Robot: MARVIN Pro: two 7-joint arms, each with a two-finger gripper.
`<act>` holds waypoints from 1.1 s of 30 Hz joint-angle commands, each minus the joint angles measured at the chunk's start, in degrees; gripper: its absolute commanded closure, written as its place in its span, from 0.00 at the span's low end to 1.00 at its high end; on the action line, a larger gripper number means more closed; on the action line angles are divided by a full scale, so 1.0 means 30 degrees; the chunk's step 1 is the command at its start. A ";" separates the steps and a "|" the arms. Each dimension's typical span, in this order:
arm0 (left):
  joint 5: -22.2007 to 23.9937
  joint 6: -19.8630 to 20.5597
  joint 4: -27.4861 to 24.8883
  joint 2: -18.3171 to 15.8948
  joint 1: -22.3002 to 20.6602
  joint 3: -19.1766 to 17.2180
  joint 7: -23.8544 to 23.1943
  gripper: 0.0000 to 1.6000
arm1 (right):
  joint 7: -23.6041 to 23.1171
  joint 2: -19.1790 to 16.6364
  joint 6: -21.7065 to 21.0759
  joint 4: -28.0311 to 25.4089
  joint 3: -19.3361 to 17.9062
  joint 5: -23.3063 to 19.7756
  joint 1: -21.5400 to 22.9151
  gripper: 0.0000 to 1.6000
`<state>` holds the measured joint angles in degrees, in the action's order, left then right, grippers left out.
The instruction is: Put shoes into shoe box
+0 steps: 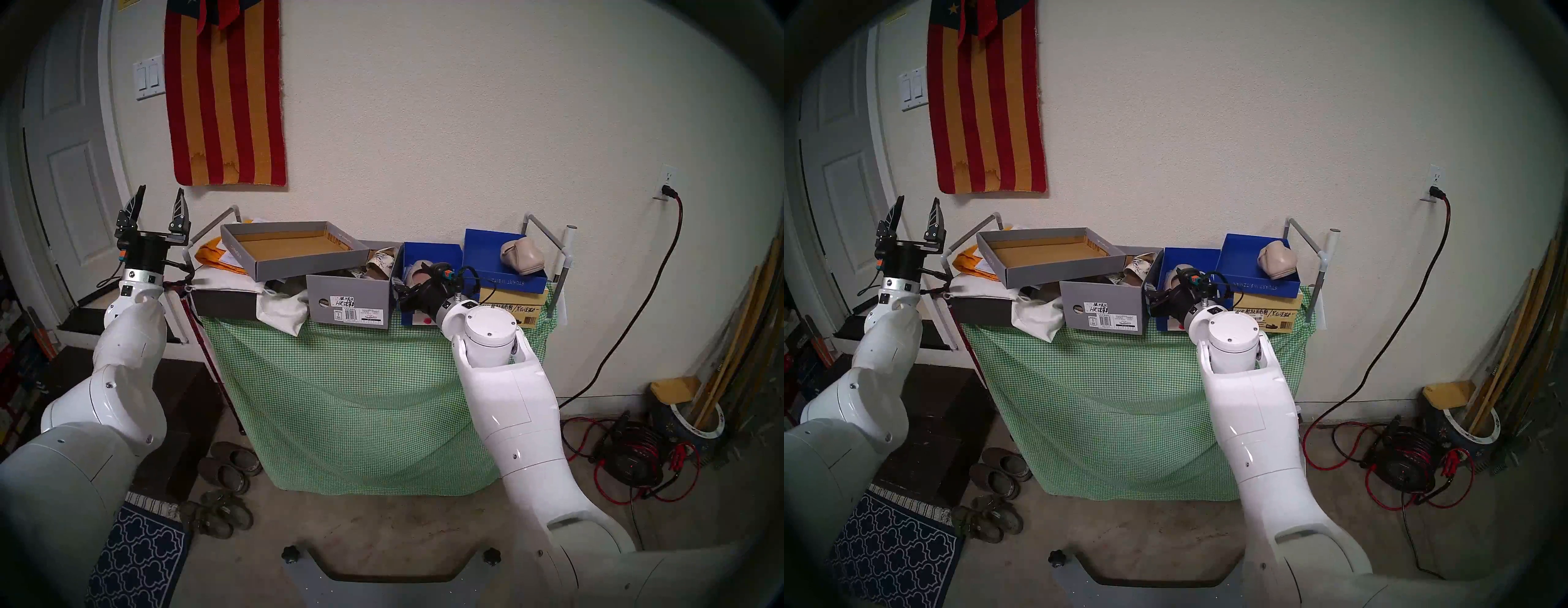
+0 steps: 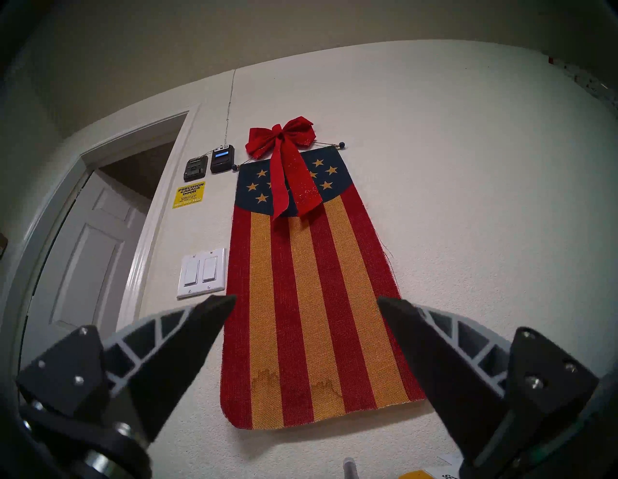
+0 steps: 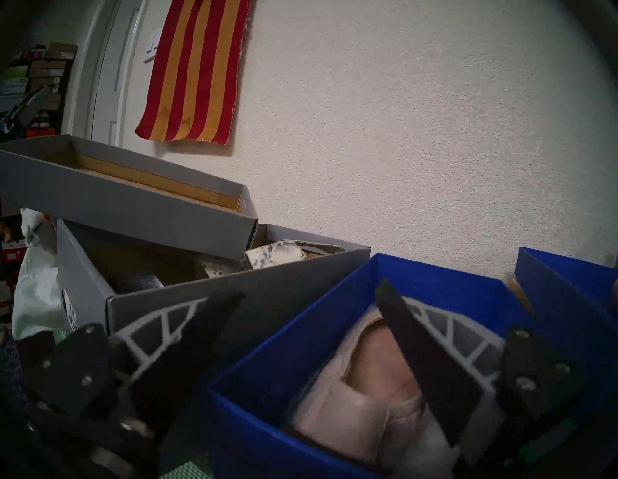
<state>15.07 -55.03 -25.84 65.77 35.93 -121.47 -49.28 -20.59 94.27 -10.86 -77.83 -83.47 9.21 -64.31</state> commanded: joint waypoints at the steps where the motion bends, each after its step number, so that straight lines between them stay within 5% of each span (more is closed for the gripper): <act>1: 0.0074 0.0148 -0.1008 0.0212 0.0426 -0.0030 -0.0071 0.00 | 0.0025 -0.0383 -0.0051 0.0805 -0.0224 0.0173 0.0410 0.00; 33: 0.0517 0.2000 -0.6582 0.1546 0.3250 -0.0708 -0.0342 0.00 | 0.1597 0.0312 0.1085 -0.1181 -0.1921 0.0117 0.2282 0.00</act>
<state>16.44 -50.55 -41.36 69.30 43.40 -123.24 -50.69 -17.42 94.71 -8.31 -79.93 -88.38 9.58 -58.48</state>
